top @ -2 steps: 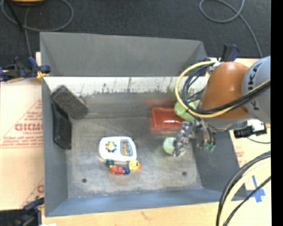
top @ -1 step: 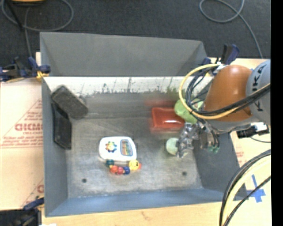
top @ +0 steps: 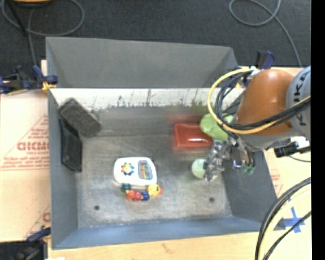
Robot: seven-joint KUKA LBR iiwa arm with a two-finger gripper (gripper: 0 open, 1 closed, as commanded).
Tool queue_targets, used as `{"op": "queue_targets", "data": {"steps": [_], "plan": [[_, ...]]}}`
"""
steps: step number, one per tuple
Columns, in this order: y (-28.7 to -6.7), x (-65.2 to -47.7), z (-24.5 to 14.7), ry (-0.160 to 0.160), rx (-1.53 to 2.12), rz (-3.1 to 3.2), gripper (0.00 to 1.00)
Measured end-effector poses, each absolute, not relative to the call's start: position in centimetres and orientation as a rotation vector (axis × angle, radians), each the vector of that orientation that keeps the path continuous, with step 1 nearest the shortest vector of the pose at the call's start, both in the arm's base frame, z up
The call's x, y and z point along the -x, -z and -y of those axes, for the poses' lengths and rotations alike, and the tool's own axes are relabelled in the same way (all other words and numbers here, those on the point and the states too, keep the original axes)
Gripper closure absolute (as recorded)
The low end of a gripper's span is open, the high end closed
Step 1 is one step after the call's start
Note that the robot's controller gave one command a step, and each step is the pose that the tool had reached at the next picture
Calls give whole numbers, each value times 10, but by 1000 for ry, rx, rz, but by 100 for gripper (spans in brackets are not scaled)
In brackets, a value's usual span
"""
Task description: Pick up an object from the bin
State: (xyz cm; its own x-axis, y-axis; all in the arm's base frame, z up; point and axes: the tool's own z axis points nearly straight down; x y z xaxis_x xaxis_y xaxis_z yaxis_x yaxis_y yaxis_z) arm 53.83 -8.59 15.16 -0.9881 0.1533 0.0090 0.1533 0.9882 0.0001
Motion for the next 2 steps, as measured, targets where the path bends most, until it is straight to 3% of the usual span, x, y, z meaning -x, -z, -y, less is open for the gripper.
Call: {"op": "queue_targets", "data": {"steps": [1, 2], "plan": [[-194, -534, 90, 0, 244, 3137, 100], [-216, -536, 91, 0, 239, 3134, 100]]}}
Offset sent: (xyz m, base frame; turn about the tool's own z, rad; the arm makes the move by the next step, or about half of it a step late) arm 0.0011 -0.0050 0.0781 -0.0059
